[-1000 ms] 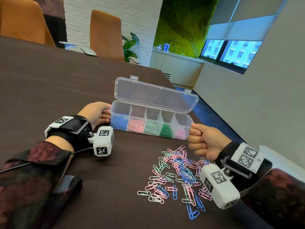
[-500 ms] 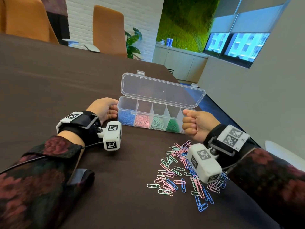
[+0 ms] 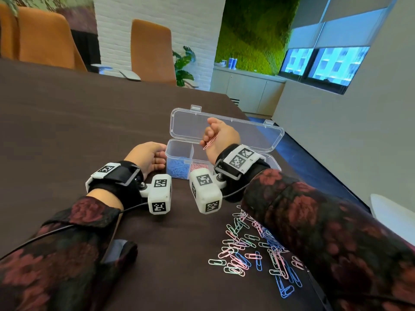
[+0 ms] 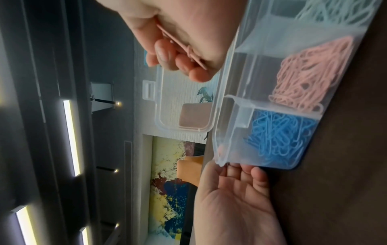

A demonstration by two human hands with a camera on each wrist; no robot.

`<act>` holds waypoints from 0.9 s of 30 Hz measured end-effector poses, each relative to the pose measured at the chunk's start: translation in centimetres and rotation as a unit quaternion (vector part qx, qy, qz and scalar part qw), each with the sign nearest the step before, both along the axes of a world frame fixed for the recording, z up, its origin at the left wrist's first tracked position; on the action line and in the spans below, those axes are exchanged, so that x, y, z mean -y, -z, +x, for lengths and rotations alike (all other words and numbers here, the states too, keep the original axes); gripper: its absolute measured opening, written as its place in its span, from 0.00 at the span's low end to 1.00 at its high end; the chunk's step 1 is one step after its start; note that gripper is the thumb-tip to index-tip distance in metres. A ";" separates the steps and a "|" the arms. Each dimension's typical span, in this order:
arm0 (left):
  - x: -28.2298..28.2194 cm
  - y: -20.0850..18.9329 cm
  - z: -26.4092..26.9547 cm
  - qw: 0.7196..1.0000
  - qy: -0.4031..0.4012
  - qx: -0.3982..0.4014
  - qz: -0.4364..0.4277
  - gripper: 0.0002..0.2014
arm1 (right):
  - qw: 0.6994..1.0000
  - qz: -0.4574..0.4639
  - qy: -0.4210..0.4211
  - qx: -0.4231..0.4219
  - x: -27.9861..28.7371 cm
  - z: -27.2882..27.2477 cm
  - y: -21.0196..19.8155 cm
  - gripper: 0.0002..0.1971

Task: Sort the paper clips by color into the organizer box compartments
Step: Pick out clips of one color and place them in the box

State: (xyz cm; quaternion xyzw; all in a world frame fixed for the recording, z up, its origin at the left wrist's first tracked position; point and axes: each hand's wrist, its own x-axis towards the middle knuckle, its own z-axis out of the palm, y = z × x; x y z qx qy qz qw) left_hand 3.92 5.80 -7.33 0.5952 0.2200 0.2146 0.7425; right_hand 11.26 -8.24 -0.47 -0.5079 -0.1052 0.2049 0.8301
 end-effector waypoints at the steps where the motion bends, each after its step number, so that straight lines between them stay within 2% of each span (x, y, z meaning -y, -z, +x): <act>1: 0.0 0.0 0.0 1.000 0.000 0.001 0.000 0.05 | 1.000 -0.005 0.013 0.005 -0.5 0.2 0.2 0.16; 6: 0.0 -0.1 0.0 1.000 0.008 0.003 0.004 0.05 | 0.995 -0.072 0.038 0.056 -1.0 1.2 1.4 0.16; 11: -0.1 -0.1 0.0 1.000 0.008 0.001 0.007 0.05 | 0.995 -0.037 0.020 0.087 0.7 1.1 0.3 0.16; 13: 0.0 -0.2 0.0 1.000 0.005 -0.002 0.006 0.06 | 0.992 -0.053 -0.003 0.111 2.4 1.2 -0.5 0.16; 15: -0.1 -0.2 0.0 1.000 0.003 -0.003 0.004 0.07 | 0.981 -0.099 -0.037 0.163 4.7 1.2 -1.2 0.16; 17: -0.2 -0.2 0.0 1.000 0.003 -0.003 0.004 0.05 | 0.953 -0.176 -0.073 0.234 7.5 1.4 -1.6 0.16; 20: -0.4 0.0 0.1 1.000 0.003 -0.008 0.008 0.04 | 0.876 -0.334 -0.134 0.322 12.0 1.6 -1.4 0.15; 22: -0.3 0.0 0.1 1.000 0.003 -0.012 0.010 0.05 | 0.790 -0.449 -0.191 0.371 14.8 1.7 -0.9 0.13; 25: -0.3 0.0 0.1 1.000 0.004 -0.016 0.013 0.05 | 0.626 -0.600 -0.237 0.438 17.7 2.3 0.5 0.09; 26: -0.2 0.0 0.1 1.000 0.004 -0.017 0.014 0.05 | 0.593 -0.628 -0.239 0.444 18.3 2.5 1.1 0.08; 27: -0.2 0.0 0.1 1.000 0.004 -0.018 0.015 0.05 | 0.576 -0.646 -0.242 0.439 18.7 2.6 1.5 0.09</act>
